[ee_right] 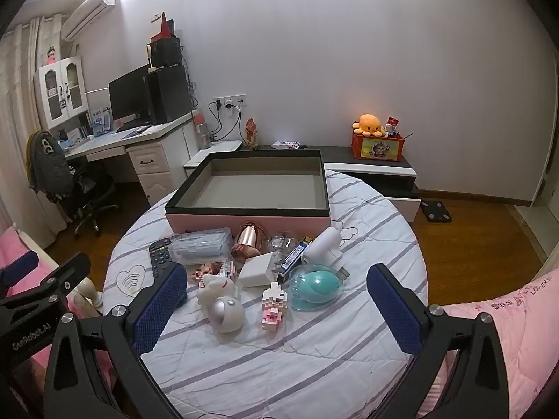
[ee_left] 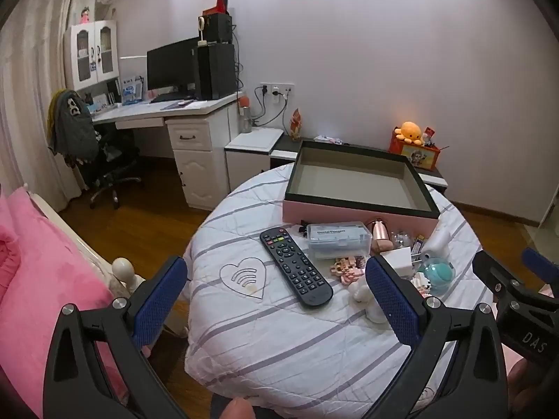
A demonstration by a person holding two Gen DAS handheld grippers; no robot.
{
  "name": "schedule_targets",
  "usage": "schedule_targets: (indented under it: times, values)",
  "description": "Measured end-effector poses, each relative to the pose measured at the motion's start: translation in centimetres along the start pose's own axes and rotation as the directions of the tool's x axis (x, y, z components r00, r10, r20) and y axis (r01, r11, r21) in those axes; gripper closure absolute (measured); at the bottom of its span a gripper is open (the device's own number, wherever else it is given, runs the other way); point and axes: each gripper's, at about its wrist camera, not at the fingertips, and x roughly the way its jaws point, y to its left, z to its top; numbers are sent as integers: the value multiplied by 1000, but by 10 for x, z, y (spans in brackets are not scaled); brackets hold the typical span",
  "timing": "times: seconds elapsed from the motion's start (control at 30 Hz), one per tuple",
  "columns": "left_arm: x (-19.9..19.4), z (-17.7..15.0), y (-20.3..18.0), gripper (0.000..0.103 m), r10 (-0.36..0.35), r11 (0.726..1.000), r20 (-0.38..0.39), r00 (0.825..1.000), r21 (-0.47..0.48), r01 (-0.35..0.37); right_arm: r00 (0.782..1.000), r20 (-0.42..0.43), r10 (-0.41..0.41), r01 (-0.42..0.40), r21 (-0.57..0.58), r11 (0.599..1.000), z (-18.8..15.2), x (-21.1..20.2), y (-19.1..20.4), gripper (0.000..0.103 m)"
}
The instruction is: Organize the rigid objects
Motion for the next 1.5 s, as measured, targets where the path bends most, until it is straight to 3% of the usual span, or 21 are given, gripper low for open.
schedule_targets:
  times: [1.5]
  values:
    - [-8, -2, 6, 0, -14, 1000, -14, 1000, 6, 15, 1000, 20, -7, 7, -2, 1000, 2, -6, -1, 0]
